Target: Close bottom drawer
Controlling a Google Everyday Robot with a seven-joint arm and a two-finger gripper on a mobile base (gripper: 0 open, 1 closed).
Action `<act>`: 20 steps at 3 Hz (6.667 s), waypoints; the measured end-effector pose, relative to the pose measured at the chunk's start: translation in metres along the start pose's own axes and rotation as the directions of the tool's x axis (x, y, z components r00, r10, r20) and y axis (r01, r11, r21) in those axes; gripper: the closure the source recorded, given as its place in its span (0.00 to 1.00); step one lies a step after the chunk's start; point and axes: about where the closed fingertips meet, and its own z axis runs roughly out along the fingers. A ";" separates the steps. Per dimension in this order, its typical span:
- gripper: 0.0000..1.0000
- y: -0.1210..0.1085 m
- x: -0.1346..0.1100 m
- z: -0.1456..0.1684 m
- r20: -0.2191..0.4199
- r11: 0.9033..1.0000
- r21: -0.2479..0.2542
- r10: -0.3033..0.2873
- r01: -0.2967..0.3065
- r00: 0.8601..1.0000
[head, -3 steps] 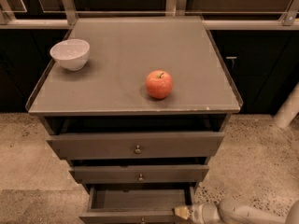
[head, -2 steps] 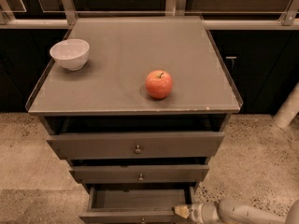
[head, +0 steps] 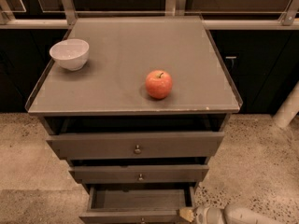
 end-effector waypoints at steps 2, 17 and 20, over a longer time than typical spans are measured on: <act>1.00 -0.032 0.042 0.008 0.016 0.982 -0.010 0.190 -0.190 0.982; 0.84 -0.074 0.028 0.007 0.208 0.985 -0.008 0.172 -0.174 0.963; 0.13 -0.078 0.038 0.005 0.208 0.981 0.024 0.183 -0.192 0.961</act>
Offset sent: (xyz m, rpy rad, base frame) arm -0.0238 -0.0349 -0.0975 0.1399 0.1862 -0.2290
